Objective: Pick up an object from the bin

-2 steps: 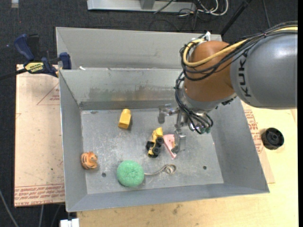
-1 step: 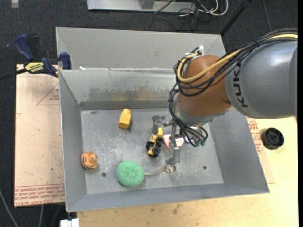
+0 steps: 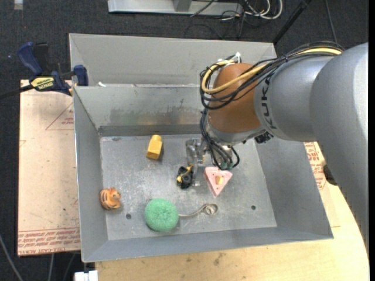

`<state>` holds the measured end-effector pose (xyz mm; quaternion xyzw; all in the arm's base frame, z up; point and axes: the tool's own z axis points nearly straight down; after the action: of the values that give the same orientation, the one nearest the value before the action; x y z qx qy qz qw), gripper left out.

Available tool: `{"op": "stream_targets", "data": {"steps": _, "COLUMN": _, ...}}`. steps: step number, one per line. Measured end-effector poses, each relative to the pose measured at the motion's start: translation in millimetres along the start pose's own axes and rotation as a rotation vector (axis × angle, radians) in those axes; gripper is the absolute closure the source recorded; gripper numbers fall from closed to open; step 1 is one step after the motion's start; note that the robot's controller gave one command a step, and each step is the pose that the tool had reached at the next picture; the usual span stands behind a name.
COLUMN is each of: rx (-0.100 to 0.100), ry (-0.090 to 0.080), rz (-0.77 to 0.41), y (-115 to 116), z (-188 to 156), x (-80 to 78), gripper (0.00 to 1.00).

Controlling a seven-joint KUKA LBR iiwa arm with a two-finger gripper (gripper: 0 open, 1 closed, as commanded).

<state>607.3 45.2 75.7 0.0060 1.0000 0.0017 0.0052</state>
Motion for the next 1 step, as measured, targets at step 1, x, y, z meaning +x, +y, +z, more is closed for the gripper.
{"op": "stream_targets", "data": {"steps": 1, "rx": 0.000, "ry": 0.000, "rz": 0.001, "y": 0.0, "z": 0.0, "x": 0.0, "gripper": 1.00}}
